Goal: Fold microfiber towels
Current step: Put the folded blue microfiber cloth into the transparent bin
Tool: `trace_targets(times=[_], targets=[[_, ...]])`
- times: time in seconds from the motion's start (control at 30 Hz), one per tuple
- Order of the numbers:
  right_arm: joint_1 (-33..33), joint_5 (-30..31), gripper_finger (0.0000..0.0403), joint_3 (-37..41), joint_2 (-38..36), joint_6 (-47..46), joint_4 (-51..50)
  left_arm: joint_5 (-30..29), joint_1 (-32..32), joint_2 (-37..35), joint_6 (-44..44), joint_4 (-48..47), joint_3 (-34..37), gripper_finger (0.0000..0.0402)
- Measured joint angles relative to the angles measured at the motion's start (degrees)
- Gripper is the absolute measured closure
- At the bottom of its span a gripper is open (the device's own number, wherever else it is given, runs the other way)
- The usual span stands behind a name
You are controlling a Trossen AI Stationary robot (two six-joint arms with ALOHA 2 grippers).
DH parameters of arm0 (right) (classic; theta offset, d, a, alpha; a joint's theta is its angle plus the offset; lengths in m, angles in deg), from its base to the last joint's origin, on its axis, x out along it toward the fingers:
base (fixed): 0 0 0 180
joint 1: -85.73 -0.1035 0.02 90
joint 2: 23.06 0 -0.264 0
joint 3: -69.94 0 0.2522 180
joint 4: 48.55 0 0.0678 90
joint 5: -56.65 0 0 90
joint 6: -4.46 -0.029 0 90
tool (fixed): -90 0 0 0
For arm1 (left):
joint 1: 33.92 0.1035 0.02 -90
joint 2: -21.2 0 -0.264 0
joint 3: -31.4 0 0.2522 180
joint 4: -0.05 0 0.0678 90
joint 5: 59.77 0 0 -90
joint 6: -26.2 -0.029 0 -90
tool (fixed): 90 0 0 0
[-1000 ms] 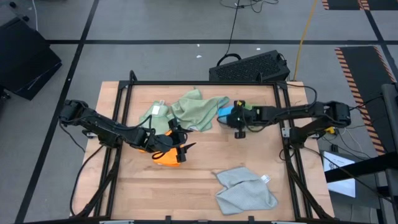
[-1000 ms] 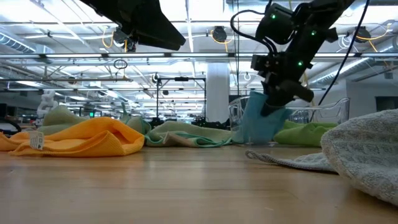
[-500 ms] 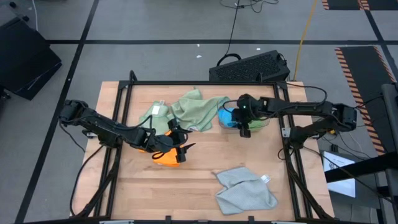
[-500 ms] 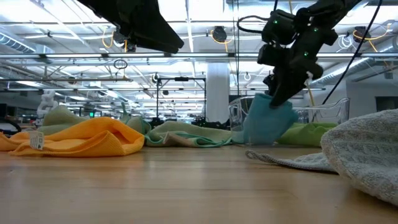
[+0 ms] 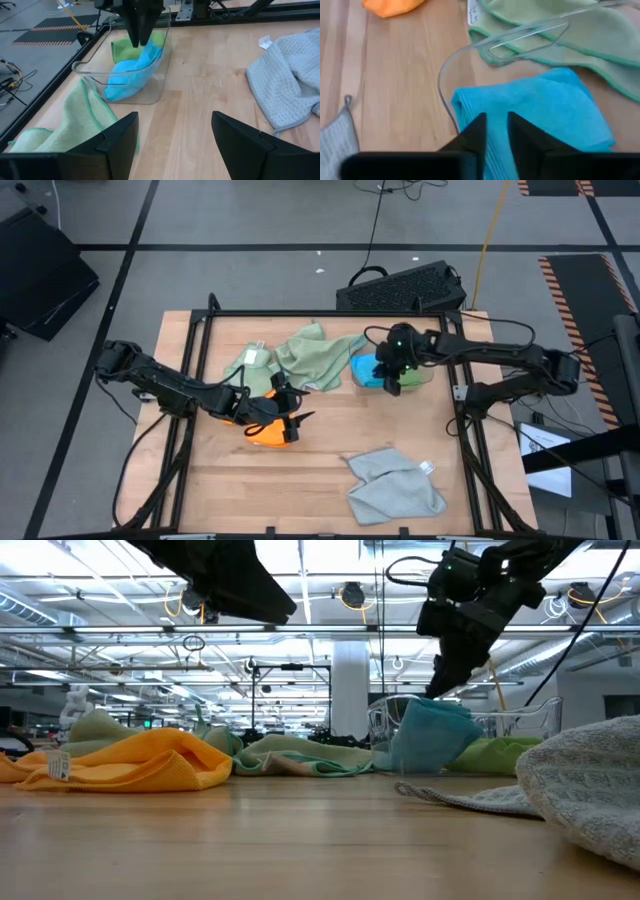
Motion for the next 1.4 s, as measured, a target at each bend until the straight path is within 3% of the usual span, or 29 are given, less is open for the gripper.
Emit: trace_targets(times=[0.13,0.57,0.87,1.3,1.4], targets=[[-0.05,-0.36,0.0396,-0.01,1.97,-1.43,-1.29,0.00,-0.22,0.00,0.73,0.59,0.00,0.0147],[-0.02,-1.90,0.0401,-0.01,16.17,-1.77,2.51,0.00,-0.44,0.02,-2.17,1.42,0.02,0.0147],[0.47,-3.66,0.0402,-0.03,20.64,-2.09,3.70,-0.07,0.16,0.02,-3.70,1.44,0.02,0.0147],[0.06,-0.95,0.0402,0.02,9.11,-5.82,1.46,-0.14,0.63,0.02,-3.28,-0.54,0.00,0.0147],[-1.89,3.99,0.0402,-0.02,4.06,-8.01,-1.38,-0.19,-0.03,0.02,-0.59,-3.82,0.02,0.0147]])
